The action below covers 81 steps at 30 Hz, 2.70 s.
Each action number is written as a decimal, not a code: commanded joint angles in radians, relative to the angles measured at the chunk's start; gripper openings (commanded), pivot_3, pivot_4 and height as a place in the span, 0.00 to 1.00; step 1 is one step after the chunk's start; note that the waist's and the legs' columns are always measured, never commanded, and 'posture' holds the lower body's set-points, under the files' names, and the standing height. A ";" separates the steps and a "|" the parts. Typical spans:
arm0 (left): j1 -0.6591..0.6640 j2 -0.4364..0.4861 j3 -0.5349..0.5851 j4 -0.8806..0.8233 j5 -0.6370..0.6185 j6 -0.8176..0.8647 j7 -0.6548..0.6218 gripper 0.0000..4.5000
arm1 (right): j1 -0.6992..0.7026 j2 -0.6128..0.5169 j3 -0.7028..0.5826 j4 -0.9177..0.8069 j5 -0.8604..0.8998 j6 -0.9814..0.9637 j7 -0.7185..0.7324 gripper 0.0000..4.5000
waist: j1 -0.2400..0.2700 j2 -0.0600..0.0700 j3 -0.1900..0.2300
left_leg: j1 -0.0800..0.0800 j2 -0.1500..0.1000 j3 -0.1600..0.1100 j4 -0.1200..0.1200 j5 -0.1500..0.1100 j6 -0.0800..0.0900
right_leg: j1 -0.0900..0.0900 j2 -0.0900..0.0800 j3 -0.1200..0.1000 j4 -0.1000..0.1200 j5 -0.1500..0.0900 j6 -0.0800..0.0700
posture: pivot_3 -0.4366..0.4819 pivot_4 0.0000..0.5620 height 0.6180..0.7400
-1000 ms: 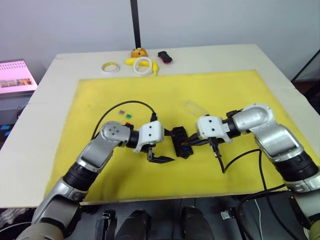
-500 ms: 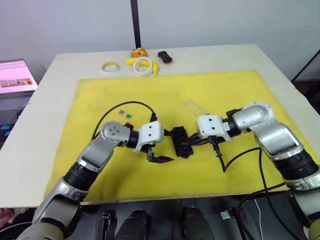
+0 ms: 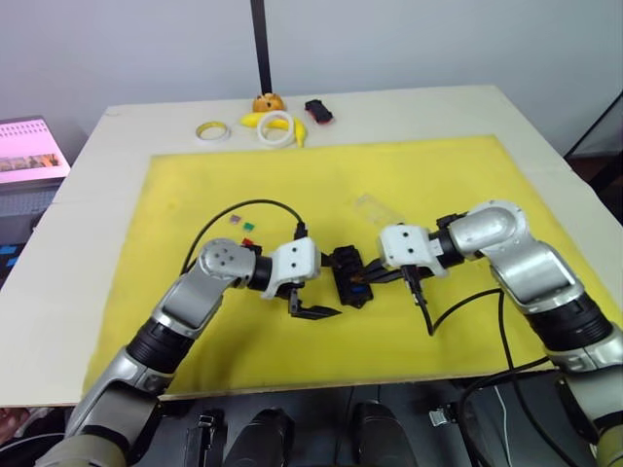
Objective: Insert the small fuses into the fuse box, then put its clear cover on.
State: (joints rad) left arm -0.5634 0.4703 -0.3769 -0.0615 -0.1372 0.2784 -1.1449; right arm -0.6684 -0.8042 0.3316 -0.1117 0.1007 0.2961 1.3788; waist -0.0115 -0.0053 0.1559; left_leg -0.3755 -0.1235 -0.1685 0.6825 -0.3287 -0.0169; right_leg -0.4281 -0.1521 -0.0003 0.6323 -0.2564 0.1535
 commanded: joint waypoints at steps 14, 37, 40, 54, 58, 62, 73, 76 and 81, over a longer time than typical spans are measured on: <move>-0.031 -0.023 0.001 -0.010 0.008 -0.006 0.018 0.99 | -0.033 -0.005 0.051 -0.006 -0.055 0.043 0.034 0.00 | 0.000 0.000 0.000 | 0.000 0.000 0.000 0.000 0.000 0.000 | 0.000 0.000 0.000 0.000 0.000 0.000 | 0.48 0.27 1.00; -0.032 -0.031 0.006 -0.004 0.009 -0.006 0.026 0.99 | -0.058 -0.004 0.060 -0.049 -0.069 0.120 0.041 0.00 | 0.000 0.000 0.000 | 0.000 0.000 0.000 0.000 0.000 0.000 | 0.000 0.000 0.000 0.000 0.000 0.000 | 0.48 0.27 1.00; -0.031 -0.029 0.008 -0.002 0.009 -0.008 0.025 1.00 | -0.060 -0.007 0.041 -0.070 -0.044 0.144 0.044 0.07 | 0.001 0.000 0.000 | 0.000 0.000 0.000 0.000 0.000 0.000 | 0.000 0.000 0.000 0.000 0.000 0.000 | 0.48 0.27 1.00; -0.023 -0.008 0.020 -0.005 -0.023 -0.014 -0.005 1.00 | -0.004 -0.028 -0.179 -0.122 0.173 0.257 -0.005 0.52 | 0.003 0.000 0.000 | 0.000 0.000 0.000 0.000 0.000 0.000 | 0.000 -0.001 0.000 0.000 0.000 0.000 | 0.48 0.27 1.00; -0.032 -0.020 0.024 0.003 -0.031 -0.018 -0.009 1.00 | 0.089 0.013 -0.237 -0.117 0.215 0.239 -0.080 0.43 | 0.003 0.000 0.000 | -0.001 -0.001 0.000 0.000 0.000 0.000 | 0.000 -0.001 0.000 0.000 0.000 0.000 | 0.48 0.27 1.00; -0.031 -0.029 0.028 0.010 -0.037 -0.026 -0.005 1.00 | 0.188 0.050 -0.301 -0.153 0.292 0.273 -0.134 0.12 | 0.004 0.000 0.000 | 0.000 0.000 0.000 0.000 0.000 0.000 | 0.000 -0.001 0.000 0.000 0.000 0.000 | 0.48 0.27 1.00; -0.038 -0.034 0.017 0.026 -0.030 -0.043 -0.006 1.00 | 0.257 0.079 -0.276 -0.136 0.287 0.271 -0.257 0.01 | 0.003 0.000 0.000 | 0.000 -0.001 0.000 0.000 0.000 0.000 | 0.000 -0.001 0.000 0.000 0.000 0.000 | 0.48 0.27 1.00; -0.035 -0.032 0.017 0.021 -0.030 -0.041 -0.006 1.00 | 0.274 0.076 -0.254 -0.134 0.279 0.264 -0.264 0.01 | 0.003 0.000 0.000 | 0.000 -0.001 0.000 0.000 0.000 0.000 | 0.000 -0.001 0.000 0.000 0.000 0.000 | 0.48 0.27 1.00; -0.040 -0.032 0.017 0.026 -0.028 -0.038 -0.006 1.00 | 0.284 0.068 -0.239 -0.146 0.283 0.271 -0.266 0.01 | 0.002 0.000 0.000 | 0.000 -0.001 0.000 0.000 0.000 0.000 | 0.000 -0.001 0.000 0.000 0.000 0.000 | 0.48 0.27 1.00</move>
State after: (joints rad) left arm -0.5874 0.4379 -0.3713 -0.0198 -0.1614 0.2503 -1.1517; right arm -0.3873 -0.7286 0.0923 -0.2327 0.3763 0.5649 1.1147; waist -0.0092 -0.0053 0.1558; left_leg -0.3757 -0.1240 -0.1685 0.6829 -0.3287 -0.0169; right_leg -0.4280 -0.1529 -0.0003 0.6326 -0.2564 0.1536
